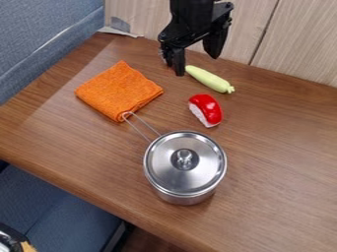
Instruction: Remove the lid fromthe silver pot and place it on the table
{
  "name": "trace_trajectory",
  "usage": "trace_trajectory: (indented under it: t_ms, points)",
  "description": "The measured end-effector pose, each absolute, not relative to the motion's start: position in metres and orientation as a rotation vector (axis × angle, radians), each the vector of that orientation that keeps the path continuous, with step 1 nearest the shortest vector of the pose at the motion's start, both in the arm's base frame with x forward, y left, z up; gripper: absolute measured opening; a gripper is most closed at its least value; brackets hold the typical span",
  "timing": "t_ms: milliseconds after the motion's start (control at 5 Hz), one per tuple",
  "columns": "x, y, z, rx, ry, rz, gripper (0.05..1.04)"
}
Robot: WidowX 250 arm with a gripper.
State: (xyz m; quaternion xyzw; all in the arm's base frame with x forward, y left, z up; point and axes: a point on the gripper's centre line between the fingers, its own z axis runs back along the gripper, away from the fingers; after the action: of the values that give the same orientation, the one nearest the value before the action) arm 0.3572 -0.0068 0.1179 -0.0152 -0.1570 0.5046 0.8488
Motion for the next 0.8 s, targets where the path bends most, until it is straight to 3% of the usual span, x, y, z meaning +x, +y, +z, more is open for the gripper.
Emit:
trace_trajectory:
  t_ms: [400, 800]
  points:
    - [0.352, -0.007, 0.101, -0.009, -0.278, 1.036, 0.999]
    - [0.31, -0.004, 0.099, -0.041, -0.223, 0.983, 0.999]
